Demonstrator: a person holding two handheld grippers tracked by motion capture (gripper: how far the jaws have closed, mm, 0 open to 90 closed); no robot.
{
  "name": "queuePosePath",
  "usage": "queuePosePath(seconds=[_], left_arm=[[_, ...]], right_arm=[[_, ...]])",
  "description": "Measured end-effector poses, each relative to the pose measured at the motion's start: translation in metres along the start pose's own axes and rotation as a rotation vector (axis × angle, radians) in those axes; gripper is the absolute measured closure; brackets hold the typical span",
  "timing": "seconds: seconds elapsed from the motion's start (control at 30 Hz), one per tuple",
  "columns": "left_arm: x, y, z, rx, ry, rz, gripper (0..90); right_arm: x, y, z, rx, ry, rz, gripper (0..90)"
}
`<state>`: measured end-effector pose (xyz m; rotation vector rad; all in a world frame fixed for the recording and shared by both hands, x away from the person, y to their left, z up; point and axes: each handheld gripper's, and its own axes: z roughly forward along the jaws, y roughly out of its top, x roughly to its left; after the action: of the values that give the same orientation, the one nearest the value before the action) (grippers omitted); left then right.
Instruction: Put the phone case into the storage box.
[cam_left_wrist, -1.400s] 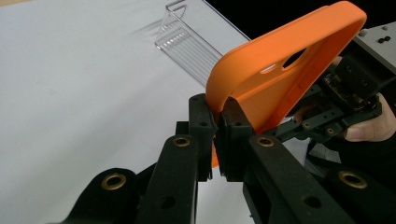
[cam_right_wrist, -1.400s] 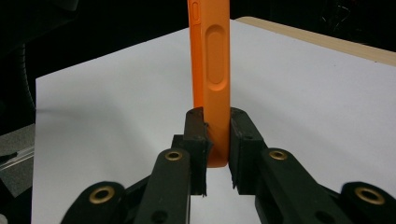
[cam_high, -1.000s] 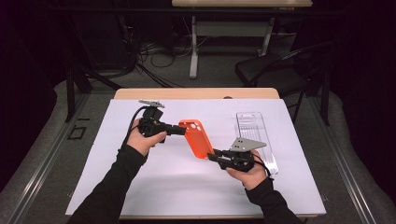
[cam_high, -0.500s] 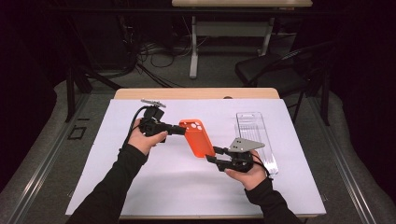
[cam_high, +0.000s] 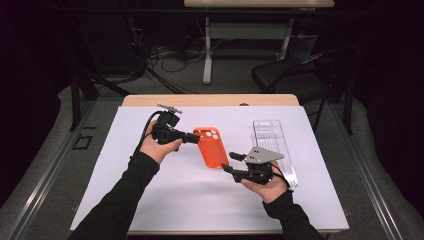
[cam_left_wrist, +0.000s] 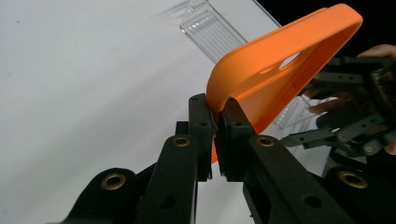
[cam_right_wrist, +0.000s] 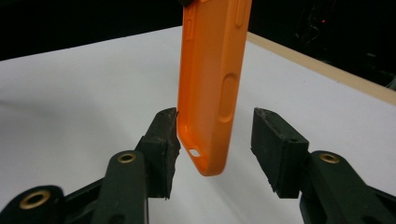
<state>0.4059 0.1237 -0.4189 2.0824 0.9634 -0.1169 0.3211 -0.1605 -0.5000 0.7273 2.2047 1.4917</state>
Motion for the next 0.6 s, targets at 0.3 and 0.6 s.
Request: queuePosePath(seconds=[0.3, 0.6], left_arm=[[-0.004, 0.002, 0.001, 0.020, 0.069, -0.029, 85.8], [-0.011, 0.006, 0.002, 0.039, 0.116, -0.058, 85.7]], right_arm=[[0.000, 0.005, -0.004, 0.012, -0.035, -0.014, 47.0], [0.004, 0.013, -0.009, 0.021, -0.036, 0.019, 40.8]])
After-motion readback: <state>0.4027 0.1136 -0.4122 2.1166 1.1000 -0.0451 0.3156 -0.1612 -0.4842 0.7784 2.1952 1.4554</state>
